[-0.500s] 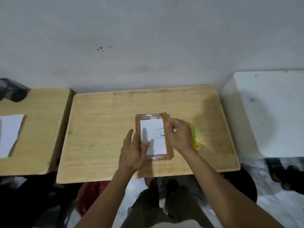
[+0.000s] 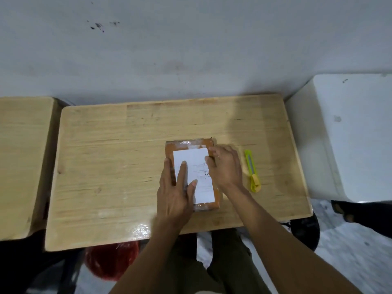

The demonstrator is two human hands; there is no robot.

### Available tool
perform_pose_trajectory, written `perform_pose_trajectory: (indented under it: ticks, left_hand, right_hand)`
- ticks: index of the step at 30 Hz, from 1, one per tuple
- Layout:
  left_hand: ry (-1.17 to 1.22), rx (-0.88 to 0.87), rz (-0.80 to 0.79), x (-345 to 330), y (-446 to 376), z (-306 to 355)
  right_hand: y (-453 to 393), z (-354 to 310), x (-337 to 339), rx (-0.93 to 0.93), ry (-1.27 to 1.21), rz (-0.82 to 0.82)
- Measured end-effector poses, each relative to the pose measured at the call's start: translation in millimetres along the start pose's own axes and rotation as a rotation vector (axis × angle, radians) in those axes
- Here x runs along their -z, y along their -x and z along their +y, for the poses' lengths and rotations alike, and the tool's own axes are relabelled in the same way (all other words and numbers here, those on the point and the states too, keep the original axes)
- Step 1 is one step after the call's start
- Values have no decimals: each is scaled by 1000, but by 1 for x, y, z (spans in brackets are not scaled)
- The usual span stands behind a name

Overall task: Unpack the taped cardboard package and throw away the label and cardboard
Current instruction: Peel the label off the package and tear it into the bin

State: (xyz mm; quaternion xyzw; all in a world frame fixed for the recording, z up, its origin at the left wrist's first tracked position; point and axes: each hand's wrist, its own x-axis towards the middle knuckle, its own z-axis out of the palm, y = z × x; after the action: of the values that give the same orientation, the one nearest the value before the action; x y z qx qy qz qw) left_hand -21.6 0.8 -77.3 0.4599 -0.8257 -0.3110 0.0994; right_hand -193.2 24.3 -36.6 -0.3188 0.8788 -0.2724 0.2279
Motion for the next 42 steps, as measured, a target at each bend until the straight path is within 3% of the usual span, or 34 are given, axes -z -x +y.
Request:
perform_pose_trajectory:
  ticks: [19,27,42]
  left_hand:
    - [-67,56,-14,-1,-1,4]
    - [-69,83,-33,0,0,5]
    - [-67,83,-24,1,-1,4]
  right_hand:
    - [-19,-9,-9,-13,50,56]
    - [-23,-3,-11,125,226,-13]
    - [-25,0,10,178,-31,-135]
